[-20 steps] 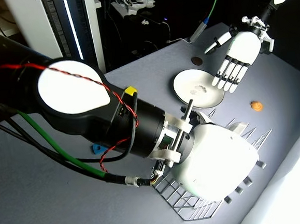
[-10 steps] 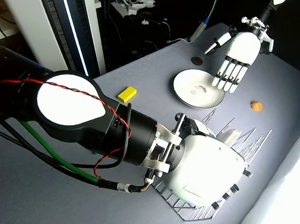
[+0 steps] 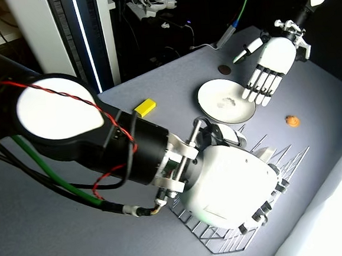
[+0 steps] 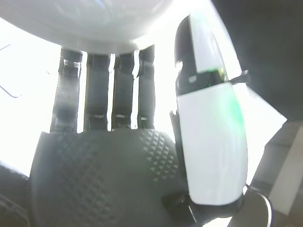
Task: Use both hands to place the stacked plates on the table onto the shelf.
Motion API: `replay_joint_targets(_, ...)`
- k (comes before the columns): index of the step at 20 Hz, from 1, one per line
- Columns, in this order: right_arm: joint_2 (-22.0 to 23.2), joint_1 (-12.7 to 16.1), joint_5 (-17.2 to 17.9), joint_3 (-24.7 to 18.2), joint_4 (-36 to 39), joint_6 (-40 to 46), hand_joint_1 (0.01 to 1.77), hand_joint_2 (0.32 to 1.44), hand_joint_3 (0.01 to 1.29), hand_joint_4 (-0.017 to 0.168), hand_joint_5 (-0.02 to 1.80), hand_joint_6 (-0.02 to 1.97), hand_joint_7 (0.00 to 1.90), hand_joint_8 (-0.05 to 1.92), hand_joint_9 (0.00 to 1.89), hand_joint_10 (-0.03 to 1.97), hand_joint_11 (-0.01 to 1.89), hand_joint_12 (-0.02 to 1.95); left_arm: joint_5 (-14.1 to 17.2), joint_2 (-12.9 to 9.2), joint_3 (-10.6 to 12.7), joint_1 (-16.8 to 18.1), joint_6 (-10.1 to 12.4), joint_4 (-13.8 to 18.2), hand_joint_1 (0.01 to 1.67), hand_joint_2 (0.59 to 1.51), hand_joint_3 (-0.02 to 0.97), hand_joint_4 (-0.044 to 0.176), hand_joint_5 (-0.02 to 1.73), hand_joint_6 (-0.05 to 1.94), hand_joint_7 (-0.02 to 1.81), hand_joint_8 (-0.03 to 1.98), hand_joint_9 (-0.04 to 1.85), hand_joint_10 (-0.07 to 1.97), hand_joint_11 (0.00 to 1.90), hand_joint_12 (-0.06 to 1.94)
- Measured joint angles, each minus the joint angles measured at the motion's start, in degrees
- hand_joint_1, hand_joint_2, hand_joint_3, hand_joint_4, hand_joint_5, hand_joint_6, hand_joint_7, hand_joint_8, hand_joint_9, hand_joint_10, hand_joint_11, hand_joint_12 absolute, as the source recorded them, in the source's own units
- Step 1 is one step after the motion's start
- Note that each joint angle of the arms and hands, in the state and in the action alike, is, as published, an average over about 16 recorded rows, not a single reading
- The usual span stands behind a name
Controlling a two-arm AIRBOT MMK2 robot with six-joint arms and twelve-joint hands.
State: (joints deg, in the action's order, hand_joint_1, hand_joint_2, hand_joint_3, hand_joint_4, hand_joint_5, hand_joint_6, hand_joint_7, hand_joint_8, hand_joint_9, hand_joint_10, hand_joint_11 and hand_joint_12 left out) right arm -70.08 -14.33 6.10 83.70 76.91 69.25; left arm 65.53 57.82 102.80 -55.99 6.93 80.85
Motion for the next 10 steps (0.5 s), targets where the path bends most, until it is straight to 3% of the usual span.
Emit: replay_joint_targets(10,1.6,6.4,2.2,-7.4,0.1,-26.3,1.09,0.99,0.01,-0.003,0.22,0.03,0.25,0.00,0.22,0.02,0.03,0.38,-1.5,0.2,-0.5,-2.3,0.2,-0.5,0.01,1.126,0.018,0.000,0.02,0.01,-0.01,-0.02,0.03,0.03,0.02,-0.01)
